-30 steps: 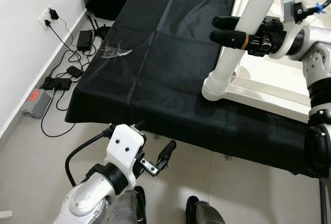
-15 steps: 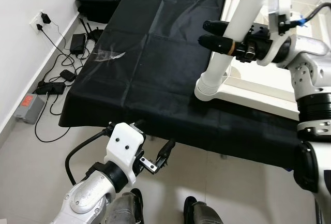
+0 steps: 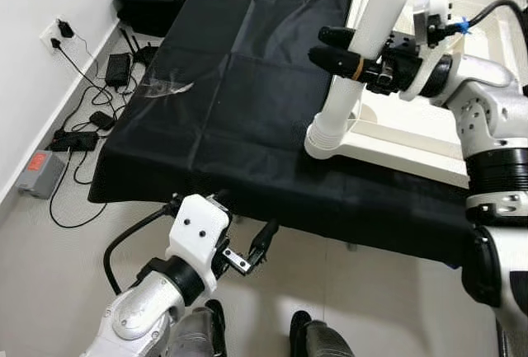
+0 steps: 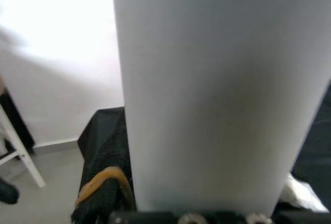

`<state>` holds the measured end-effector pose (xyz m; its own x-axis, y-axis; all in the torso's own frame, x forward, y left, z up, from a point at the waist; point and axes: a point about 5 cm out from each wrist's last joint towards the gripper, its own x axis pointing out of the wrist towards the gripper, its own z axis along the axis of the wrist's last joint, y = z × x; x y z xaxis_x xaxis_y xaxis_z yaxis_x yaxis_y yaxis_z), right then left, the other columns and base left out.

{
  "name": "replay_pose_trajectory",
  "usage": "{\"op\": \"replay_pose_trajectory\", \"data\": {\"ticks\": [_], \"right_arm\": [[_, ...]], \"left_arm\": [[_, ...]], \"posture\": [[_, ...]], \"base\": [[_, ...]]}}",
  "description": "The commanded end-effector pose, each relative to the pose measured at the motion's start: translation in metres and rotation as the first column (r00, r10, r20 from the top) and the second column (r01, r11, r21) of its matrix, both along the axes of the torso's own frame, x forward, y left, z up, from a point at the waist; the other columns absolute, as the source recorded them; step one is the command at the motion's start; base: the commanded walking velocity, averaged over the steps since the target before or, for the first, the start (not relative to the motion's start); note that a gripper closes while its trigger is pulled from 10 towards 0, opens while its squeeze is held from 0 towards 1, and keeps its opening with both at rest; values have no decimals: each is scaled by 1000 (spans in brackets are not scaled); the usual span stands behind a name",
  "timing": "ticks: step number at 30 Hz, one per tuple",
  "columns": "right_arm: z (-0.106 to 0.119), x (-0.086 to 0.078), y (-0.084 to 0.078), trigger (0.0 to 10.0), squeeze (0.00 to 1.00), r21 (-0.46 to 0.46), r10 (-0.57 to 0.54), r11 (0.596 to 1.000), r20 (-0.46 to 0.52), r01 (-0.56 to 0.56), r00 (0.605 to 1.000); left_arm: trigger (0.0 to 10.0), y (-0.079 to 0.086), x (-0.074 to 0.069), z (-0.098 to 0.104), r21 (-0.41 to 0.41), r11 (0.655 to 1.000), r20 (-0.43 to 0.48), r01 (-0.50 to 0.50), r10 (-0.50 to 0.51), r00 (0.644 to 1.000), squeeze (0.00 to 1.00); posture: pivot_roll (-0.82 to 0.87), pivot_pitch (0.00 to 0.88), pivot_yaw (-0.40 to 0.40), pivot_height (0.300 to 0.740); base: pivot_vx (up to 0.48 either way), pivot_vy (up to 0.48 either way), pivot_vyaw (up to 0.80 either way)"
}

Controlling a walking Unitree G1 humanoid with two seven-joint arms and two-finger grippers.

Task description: Building children table

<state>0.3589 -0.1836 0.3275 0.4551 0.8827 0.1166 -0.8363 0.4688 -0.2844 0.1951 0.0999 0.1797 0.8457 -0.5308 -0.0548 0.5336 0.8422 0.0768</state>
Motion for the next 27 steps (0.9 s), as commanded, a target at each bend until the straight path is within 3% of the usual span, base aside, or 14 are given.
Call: {"op": "replay_pose_trajectory", "data": {"ticks": [1, 10, 23, 27], "right_arm": [[-42, 6, -2, 10000, 0, -77, -79, 995, -151, 68, 985], [-47, -4, 5, 10000, 0, -77, -56, 996, -144, 46, 988], [-56, 1, 9, 10000, 0, -66, -185, 982, -187, 175, 965], [-63, -2, 9, 10000, 0, -53, -276, 961, -211, 271, 938]], "left_arm": [[10000, 0, -1, -3, -1, 1000, -11, -3, 3, 1000, 0], [10000, 4, 4, -3, 10, 1000, -1, -13, 13, 1000, 0], [10000, 5, 5, -2, 13, 1000, 6, -19, 19, 1000, 0], [10000, 8, 8, -2, 19, 1000, 16, -24, 24, 1000, 0]], "posture": [[184, 354, -33, 740], [181, 354, -32, 740], [179, 352, -36, 740], [179, 343, -35, 740]], "base": [[0, 0, 0], [0, 0, 0], [0, 0, 0], [0, 0, 0]]}}
